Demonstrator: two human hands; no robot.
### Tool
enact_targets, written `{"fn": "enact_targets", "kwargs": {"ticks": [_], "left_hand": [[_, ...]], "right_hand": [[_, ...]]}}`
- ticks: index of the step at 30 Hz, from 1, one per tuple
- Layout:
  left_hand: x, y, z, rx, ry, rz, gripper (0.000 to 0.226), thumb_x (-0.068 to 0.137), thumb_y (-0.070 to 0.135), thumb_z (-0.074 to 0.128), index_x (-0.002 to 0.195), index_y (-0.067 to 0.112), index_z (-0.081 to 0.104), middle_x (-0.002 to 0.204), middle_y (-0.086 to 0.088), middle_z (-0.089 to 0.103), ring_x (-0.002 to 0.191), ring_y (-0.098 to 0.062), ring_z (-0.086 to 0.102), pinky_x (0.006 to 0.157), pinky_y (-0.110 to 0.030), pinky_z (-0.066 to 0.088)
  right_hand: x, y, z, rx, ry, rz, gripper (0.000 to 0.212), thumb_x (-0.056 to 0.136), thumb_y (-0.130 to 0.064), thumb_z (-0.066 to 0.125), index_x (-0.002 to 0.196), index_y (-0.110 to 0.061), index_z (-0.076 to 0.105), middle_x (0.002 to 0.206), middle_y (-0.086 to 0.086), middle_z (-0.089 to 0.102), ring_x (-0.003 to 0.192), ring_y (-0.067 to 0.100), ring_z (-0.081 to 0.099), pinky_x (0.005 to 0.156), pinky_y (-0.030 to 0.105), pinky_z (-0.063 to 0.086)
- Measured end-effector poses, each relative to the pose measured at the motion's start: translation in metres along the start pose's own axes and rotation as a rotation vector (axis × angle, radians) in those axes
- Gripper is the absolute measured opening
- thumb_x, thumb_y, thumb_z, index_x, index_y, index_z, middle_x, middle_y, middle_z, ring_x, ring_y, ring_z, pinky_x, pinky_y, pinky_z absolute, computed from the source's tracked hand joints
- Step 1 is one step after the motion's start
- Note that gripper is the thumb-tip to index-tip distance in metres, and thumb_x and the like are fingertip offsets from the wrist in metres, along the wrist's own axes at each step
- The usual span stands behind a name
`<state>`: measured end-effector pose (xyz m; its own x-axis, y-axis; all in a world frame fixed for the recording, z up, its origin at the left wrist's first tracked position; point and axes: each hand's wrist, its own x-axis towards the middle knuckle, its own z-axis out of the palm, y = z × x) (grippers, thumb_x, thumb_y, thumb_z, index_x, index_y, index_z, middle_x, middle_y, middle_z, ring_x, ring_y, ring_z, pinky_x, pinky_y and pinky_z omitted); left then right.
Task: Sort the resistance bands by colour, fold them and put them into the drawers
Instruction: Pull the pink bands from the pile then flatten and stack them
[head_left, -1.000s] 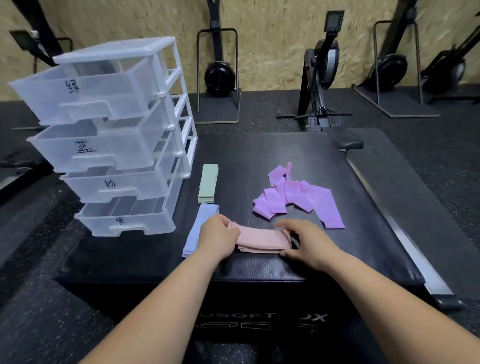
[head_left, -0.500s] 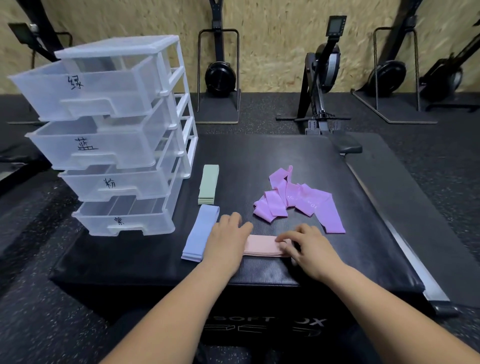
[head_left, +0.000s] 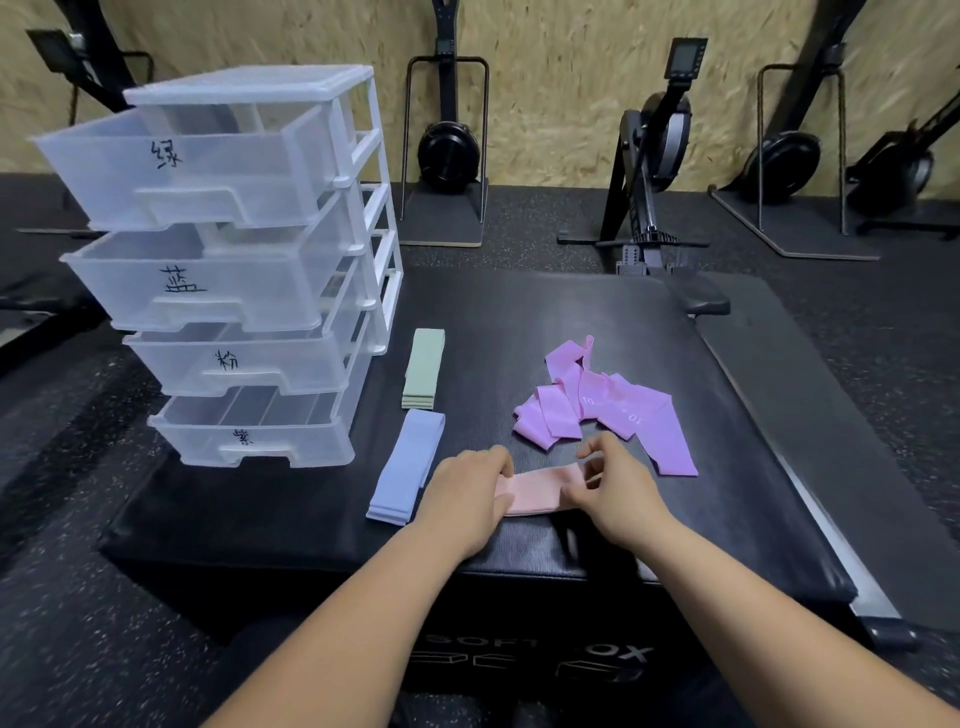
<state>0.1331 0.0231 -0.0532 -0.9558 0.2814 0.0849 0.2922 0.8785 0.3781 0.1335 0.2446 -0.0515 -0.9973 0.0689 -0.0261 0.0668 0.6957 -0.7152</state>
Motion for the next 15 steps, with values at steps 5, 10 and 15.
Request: {"fn": "enact_targets", "kwargs": {"ticks": [5, 10, 15], "left_hand": [[0.007, -0.004, -0.003, -0.180, -0.104, -0.059, 0.029, 0.092, 0.024, 0.072, 0.108, 0.034, 0.050, 0.117, 0.008, 0.063, 0.107, -0.022, 0.059, 0.094, -0.041, 0.049], [0.014, -0.008, -0.011, -0.310, -0.088, -0.131, 0.026, 0.083, 0.015, 0.074, 0.095, 0.032, 0.058, 0.104, 0.008, 0.057, 0.089, -0.013, 0.057, 0.085, -0.035, 0.052], [0.016, -0.016, -0.011, -0.379, -0.018, -0.187, 0.029, 0.086, 0.017, 0.076, 0.092, 0.031, 0.051, 0.098, 0.007, 0.054, 0.075, -0.008, 0.053, 0.063, -0.025, 0.039]], "right_hand": [[0.002, -0.014, -0.003, 0.131, 0.025, -0.148, 0.035, 0.086, -0.008, 0.075, 0.101, -0.032, 0.054, 0.093, -0.007, 0.066, 0.078, 0.010, 0.064, 0.065, 0.012, 0.047], [0.021, -0.033, -0.002, 0.172, 0.001, -0.241, 0.030, 0.093, -0.012, 0.071, 0.102, -0.036, 0.057, 0.099, -0.009, 0.068, 0.089, 0.010, 0.064, 0.077, 0.026, 0.057], [0.054, -0.061, 0.002, 0.117, -0.080, -0.327, 0.042, 0.090, -0.001, 0.064, 0.100, -0.041, 0.058, 0.101, -0.011, 0.068, 0.088, 0.015, 0.065, 0.070, 0.032, 0.059]]}}
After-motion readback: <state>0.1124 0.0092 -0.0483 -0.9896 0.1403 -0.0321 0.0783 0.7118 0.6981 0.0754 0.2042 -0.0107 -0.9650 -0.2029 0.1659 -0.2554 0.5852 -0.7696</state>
